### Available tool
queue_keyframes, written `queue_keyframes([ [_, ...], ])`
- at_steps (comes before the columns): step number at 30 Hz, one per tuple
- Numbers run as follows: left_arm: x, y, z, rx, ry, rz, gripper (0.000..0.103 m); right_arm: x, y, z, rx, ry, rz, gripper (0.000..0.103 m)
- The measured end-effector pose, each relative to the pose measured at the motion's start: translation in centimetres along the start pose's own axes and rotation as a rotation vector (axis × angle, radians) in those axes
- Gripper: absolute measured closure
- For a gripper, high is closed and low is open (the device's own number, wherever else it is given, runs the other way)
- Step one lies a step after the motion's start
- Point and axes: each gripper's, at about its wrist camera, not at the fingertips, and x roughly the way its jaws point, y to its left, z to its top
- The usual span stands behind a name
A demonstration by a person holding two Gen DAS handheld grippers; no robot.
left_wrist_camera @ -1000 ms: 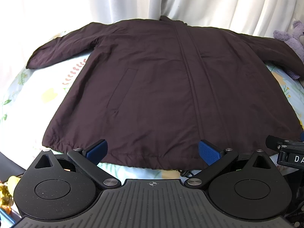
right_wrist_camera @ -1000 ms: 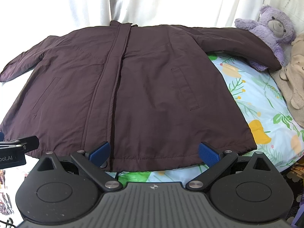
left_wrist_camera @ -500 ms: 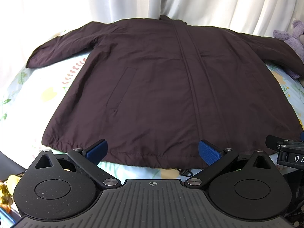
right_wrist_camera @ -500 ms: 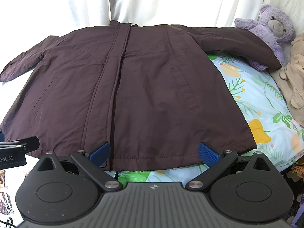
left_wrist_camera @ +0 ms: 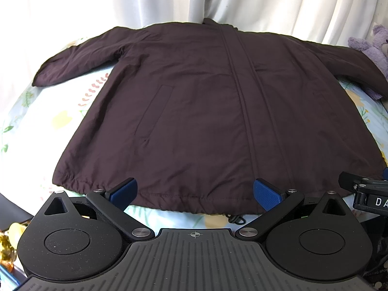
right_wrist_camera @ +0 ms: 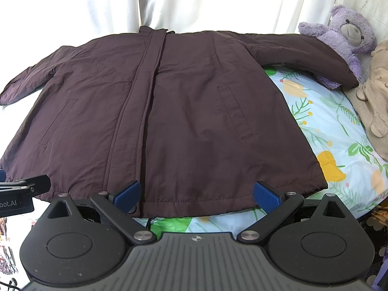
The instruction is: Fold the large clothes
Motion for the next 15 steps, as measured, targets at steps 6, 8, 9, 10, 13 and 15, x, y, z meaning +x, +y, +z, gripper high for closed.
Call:
queue_keyframes([
  [6,-0.05,0.01,0.07,-0.003,0.002,-0.003,0.000,0.03,-0.07,0.02,0.001,0.002,0.001,0.004],
  [8,-0.04,0.04,0.11,-0.003,0.003,-0.003,0.000,0.00,-0.05,-0.02,0.001,0.001,0.000,0.004],
  [9,-0.04,0.04,0.09,-0.003,0.003,-0.004,0.000,0.04,-0.04,-0.02,0.001,0.001,0.000,0.004],
  [10,-0.08,0.04,0.14,-0.003,0.004,-0.005,0.000,0.01,-0.07,-0.02,0.001,0.001,0.000,0.004],
  [13,-0.09,0.04,0.17,-0.003,0.006,-0.004,0.000,0.08,-0.18,-0.07,0.004,0.002,0.001,0.004],
  [15,-0.11,0.00,0.19,-0.004,0.007,-0.004,0.000,0.13,-0.18,-0.07,0.004,0.002,0.001,0.004],
])
